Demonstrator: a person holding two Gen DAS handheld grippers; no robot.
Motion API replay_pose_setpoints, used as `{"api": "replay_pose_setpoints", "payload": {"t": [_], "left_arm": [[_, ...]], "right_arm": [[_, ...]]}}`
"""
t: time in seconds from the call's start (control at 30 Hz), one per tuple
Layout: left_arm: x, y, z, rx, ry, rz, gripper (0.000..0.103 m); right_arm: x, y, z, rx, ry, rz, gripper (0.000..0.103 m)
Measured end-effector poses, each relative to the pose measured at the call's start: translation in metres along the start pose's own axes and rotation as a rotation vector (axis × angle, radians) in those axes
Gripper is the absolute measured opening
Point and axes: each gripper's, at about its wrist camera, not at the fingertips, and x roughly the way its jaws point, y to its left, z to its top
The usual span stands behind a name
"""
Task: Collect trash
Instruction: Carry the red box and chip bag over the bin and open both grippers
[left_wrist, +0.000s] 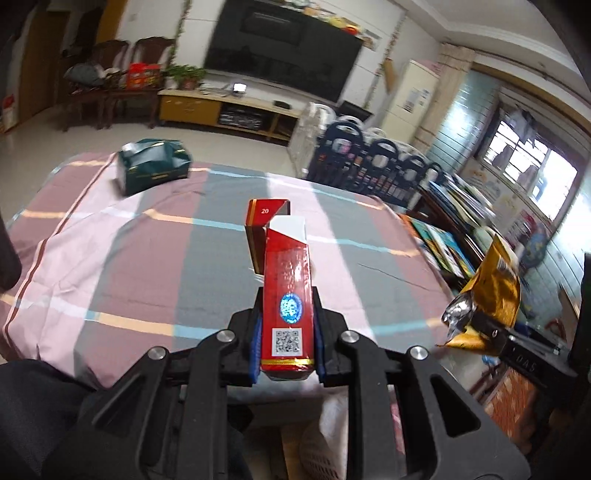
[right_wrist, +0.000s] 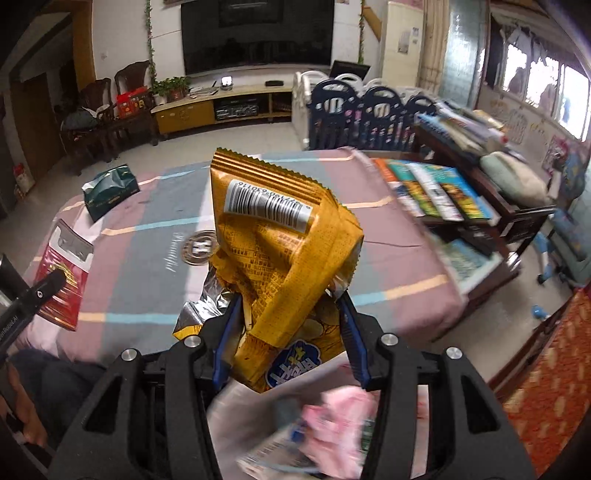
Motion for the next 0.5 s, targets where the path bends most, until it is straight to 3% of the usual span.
{"api": "replay_pose_setpoints", "payload": {"t": [0.17,0.3,0.5], "left_arm": [[-0.015,-0.069,-0.03,0.182,0.113,-0.184,0.022],[-0.017,-0.121,-0.072,0.3,0.27,-0.36,0.022],[-0.007,-0.16,-0.117,0.479,0.382,-0.366,0.022]], "right_arm": [[-0.054,-0.061,-0.025,0.001,0.004,-0.047,0.051],[-0.079,-0.088,-0.051,0.002,0.003,-0.067,0.051],[-0.069,-0.102,-0.072,0.048,0.073,0.007,0.051]]}}
